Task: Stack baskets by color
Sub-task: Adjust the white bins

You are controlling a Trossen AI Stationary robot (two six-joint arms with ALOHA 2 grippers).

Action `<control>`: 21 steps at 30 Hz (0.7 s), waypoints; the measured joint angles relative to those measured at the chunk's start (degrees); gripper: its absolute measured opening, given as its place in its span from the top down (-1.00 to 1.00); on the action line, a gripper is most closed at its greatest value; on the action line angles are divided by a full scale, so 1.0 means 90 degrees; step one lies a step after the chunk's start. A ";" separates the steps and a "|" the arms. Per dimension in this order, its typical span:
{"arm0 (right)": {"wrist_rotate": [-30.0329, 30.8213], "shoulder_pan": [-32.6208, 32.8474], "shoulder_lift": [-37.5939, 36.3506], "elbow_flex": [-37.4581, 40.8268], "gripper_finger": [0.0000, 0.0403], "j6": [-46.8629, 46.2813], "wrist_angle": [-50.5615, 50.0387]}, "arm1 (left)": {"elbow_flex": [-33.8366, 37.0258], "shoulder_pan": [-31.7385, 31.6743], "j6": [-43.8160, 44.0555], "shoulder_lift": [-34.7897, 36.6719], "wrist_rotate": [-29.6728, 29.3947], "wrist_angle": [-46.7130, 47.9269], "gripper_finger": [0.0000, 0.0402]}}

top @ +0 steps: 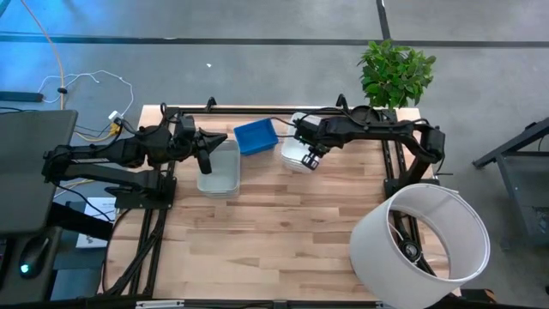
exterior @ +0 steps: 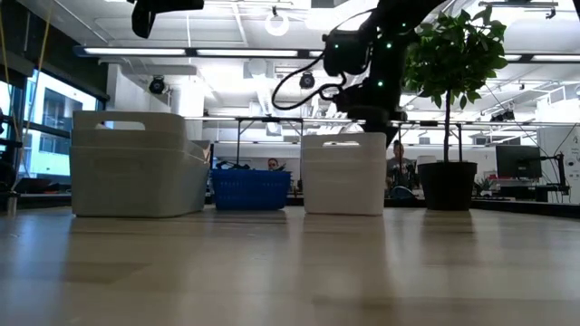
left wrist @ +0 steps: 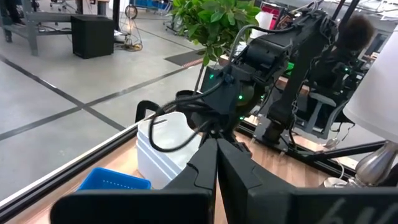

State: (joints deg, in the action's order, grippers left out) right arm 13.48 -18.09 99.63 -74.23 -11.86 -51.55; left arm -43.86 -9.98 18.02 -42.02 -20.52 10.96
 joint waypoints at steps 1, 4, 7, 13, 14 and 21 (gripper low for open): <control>0.0002 0.0020 -0.0017 0.0002 1.00 0.0050 -0.0110 | 0.0000 0.0000 0.0000 0.0000 -0.0002 -0.0001 1.00; 0.0006 0.0116 -0.0118 0.0002 1.00 0.0195 -0.0410 | 0.0000 0.0000 0.0011 0.0000 0.0037 0.0009 1.00; 0.0202 0.0266 -0.0225 0.0004 1.00 0.0207 -0.0851 | 0.0000 0.0000 0.0039 0.0000 0.0093 0.0043 1.00; 0.0408 0.0563 -0.0503 0.0004 1.00 0.0133 -0.1199 | 0.0000 0.0000 0.0035 0.0000 0.0093 0.0139 1.00; 0.0413 0.0610 -0.0517 0.0004 1.00 0.0099 -0.1248 | 0.0002 0.0000 0.0036 0.0000 0.0095 0.0141 1.00; 0.0459 0.0777 -0.0526 0.0298 1.00 0.0197 -0.1514 | 0.0002 -0.0001 0.0032 0.0000 0.0094 0.0141 1.00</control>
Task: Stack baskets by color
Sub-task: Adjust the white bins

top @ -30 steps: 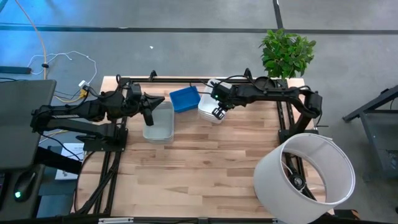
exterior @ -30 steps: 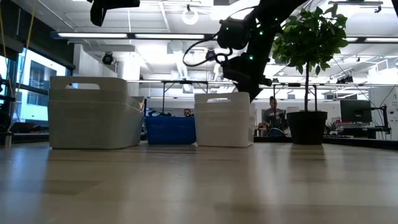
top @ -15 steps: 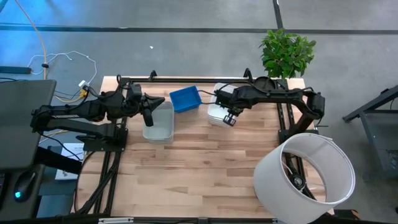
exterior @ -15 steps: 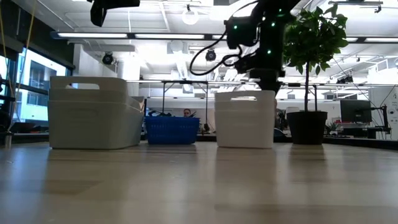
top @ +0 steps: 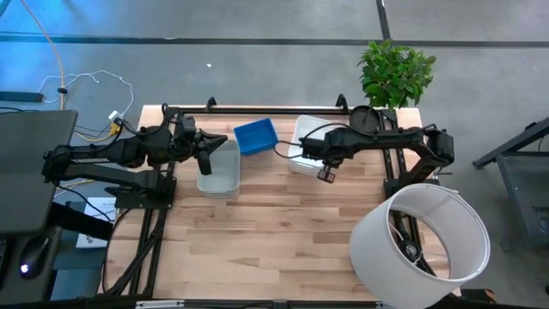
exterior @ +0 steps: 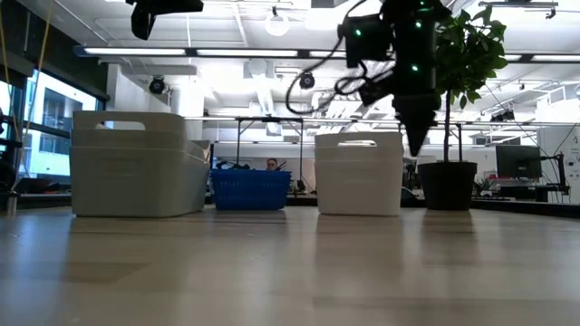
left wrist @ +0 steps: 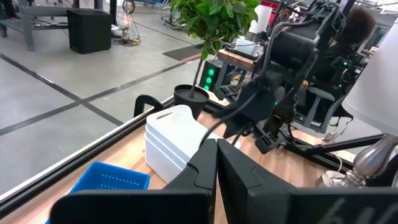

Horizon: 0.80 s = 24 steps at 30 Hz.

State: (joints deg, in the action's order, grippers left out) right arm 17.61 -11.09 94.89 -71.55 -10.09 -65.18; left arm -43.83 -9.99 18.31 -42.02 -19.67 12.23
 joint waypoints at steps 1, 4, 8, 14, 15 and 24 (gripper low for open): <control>0.0000 0.0000 -0.0019 0.0099 1.00 0.0008 -0.0035 | 0.0000 0.0001 0.0003 0.0000 0.0003 0.0000 1.00; -0.0002 -0.0005 -0.0097 0.0414 1.00 -0.0044 0.0002 | 0.0000 0.0001 0.0002 0.0000 0.0027 0.0000 1.00; -0.0063 -0.0005 -0.0400 0.0724 1.00 -0.0221 0.0037 | 0.0002 0.0001 0.0005 0.0000 0.0028 0.0000 1.00; -0.0090 -0.0011 -0.1209 0.0800 1.00 -0.0171 0.0731 | 0.0002 0.0000 0.0015 0.0000 0.0027 0.0000 1.00; -0.0114 -0.0034 -0.1369 0.0800 1.00 -0.0084 0.1003 | 0.0002 0.0001 0.0017 0.0000 0.0027 0.0000 1.00; -0.0821 -0.0623 -0.1433 0.0797 1.00 0.0562 0.2153 | 0.0002 -0.0001 0.0063 0.0000 0.0028 0.0000 1.00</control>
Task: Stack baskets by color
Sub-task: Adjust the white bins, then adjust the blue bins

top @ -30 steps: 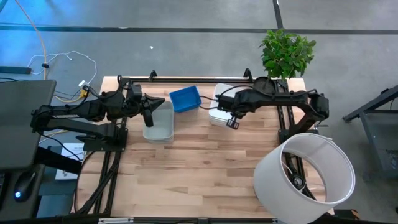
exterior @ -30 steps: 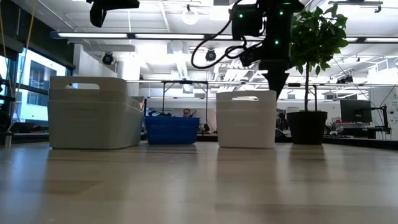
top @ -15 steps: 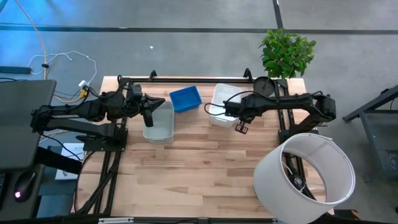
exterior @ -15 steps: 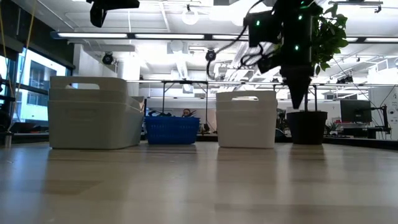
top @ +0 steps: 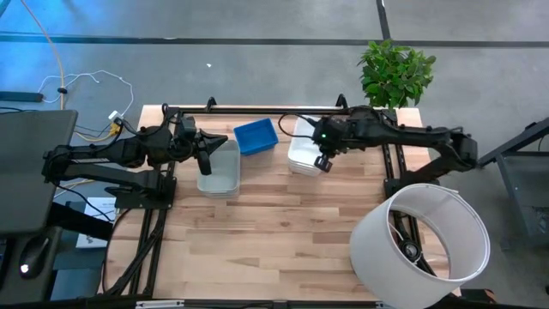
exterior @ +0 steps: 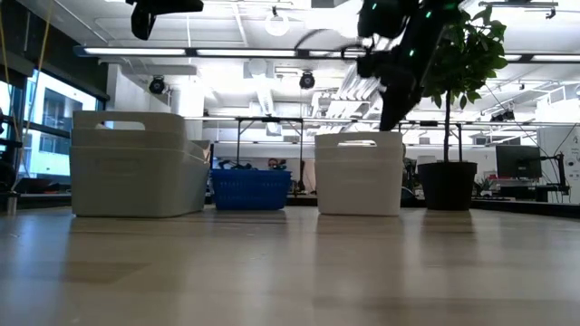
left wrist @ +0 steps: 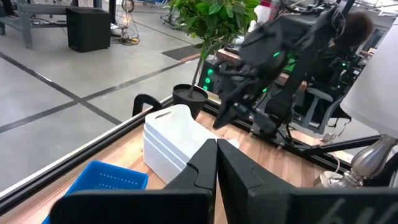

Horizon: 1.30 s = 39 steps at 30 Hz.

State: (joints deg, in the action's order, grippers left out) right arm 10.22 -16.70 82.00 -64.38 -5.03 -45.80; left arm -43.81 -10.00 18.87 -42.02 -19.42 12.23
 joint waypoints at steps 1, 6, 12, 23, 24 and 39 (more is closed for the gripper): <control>-0.0041 -0.0046 0.0138 0.0000 1.00 0.0022 0.0003 | 0.0000 0.0000 0.0000 0.0000 -0.0002 0.0000 1.00; -0.0094 -0.0103 0.0785 0.0002 1.00 0.0131 0.0193 | 0.0000 0.0002 0.0002 0.0000 -0.0002 -0.0002 1.00; -0.0230 -0.0101 0.1102 0.0002 1.00 0.0367 -0.0146 | 0.0000 0.0000 0.0002 0.0000 -0.0002 -0.0002 1.00; 0.0399 -0.0103 0.0601 0.0002 1.00 0.0723 -0.1640 | 0.0000 0.0002 0.0002 0.0000 0.0000 -0.0002 1.00; 0.0467 -0.0103 0.0529 0.0002 1.00 0.0723 -0.1726 | 0.0000 0.0000 0.0002 0.0000 0.0000 -0.0002 1.00; 0.0145 0.0081 -0.1949 0.1547 1.00 -0.1213 -0.0909 | -0.0511 -0.0111 0.0419 -0.0576 -0.0042 0.0589 1.00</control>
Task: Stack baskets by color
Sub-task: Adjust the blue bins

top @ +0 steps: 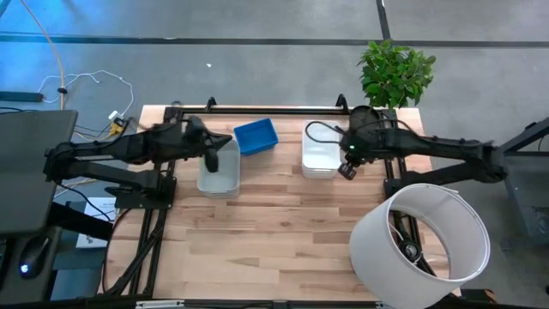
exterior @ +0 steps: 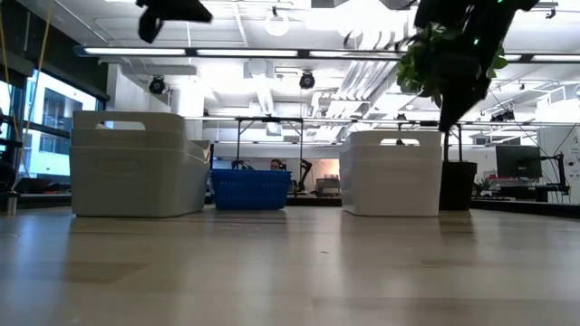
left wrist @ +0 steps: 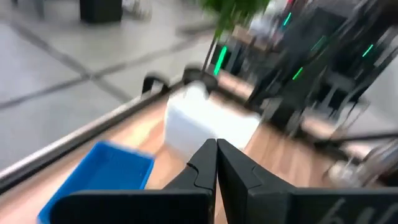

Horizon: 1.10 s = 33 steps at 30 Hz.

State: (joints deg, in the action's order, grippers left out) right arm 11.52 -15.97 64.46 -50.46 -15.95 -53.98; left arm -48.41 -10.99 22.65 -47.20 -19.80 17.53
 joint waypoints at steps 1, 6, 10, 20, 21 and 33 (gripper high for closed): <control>-0.0010 0.0040 -0.0199 0.0033 1.00 -0.0153 0.0094 | -0.0192 -0.0014 0.0021 -0.0230 0.0027 0.0279 1.00; 0.0028 0.0142 -0.0916 0.0080 1.00 -0.0512 0.0595 | -0.1275 -0.0033 -0.0185 -0.1763 0.0173 0.1300 1.00; -0.0026 0.0168 -0.1251 0.0080 1.00 -0.0534 0.1089 | -0.2028 -0.0122 -0.0789 -0.2968 0.0182 0.1457 1.00; -0.0359 0.0170 -0.1359 0.0080 1.00 -0.0734 0.1762 | -0.3868 -0.0780 -0.2137 -0.5474 0.0914 0.2418 1.00; -0.0353 0.0170 -0.1359 0.0080 1.00 -0.0748 0.1757 | -0.4115 -0.0876 -0.2344 -0.5724 0.1002 0.2712 1.00; -0.0334 0.0170 -0.1359 0.0080 1.00 -0.1013 0.1789 | -0.5801 -0.1769 -0.3258 -0.7654 0.0954 0.4490 1.00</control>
State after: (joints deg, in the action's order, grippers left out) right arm 8.51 -14.44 52.23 -49.74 -25.07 -37.88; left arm -100.62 -26.91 -6.68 -116.09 -11.22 57.94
